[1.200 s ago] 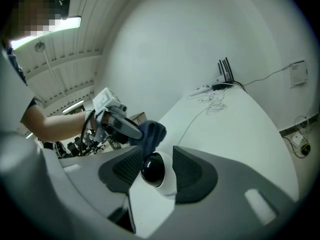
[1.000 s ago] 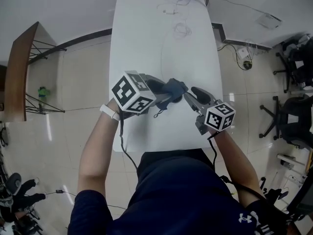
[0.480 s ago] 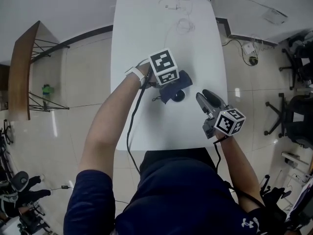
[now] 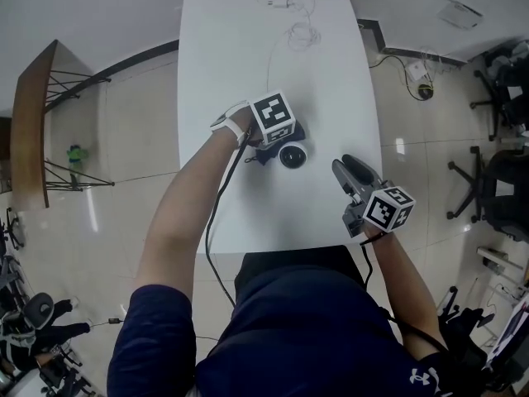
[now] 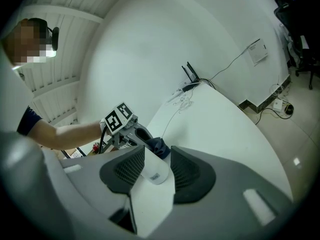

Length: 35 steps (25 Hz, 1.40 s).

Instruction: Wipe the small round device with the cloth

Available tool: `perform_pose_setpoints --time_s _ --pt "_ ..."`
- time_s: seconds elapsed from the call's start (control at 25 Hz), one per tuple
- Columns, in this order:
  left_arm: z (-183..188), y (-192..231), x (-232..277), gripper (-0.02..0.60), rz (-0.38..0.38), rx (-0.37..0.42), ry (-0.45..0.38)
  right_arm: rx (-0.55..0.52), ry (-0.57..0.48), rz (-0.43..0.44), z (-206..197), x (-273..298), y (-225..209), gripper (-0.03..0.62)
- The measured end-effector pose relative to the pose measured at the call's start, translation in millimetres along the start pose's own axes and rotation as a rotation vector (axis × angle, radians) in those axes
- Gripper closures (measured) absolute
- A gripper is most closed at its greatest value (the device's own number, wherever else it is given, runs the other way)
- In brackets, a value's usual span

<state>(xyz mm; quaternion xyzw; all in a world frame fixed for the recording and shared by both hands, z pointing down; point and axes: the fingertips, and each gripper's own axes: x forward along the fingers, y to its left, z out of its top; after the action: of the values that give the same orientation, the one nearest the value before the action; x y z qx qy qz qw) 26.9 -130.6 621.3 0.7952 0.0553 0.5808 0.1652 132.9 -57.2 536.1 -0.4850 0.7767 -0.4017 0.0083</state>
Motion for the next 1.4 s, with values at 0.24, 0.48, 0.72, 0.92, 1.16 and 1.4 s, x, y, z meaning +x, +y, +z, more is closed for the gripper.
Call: perform_pose_setpoints --time_s 0.24,0.48,0.72,0.92,1.16,1.4 --pt "31 -19 -102 0.497 0.055 0.022 -0.252 -0.014 -0.001 0.004 6 -2 3 0.434" --pt "49 -82 -135 0.497 0.107 0.344 -0.159 -0.005 -0.014 0.010 10 -4 3 0.437" --pt "34 -84 -74 0.497 0.054 0.434 0.064 0.004 -0.022 -0.004 7 -6 2 0.437" --pt "50 -51 -55 0.497 0.047 0.449 0.171 0.036 -0.045 -0.044 3 -22 -10 0.437" --pt "23 0 7 0.497 0.036 0.406 0.388 0.070 -0.063 -0.079 -6 -32 -21 0.440" --pt "24 18 11 0.499 0.140 0.271 0.272 0.077 -0.083 -0.098 -3 -46 -34 0.442"
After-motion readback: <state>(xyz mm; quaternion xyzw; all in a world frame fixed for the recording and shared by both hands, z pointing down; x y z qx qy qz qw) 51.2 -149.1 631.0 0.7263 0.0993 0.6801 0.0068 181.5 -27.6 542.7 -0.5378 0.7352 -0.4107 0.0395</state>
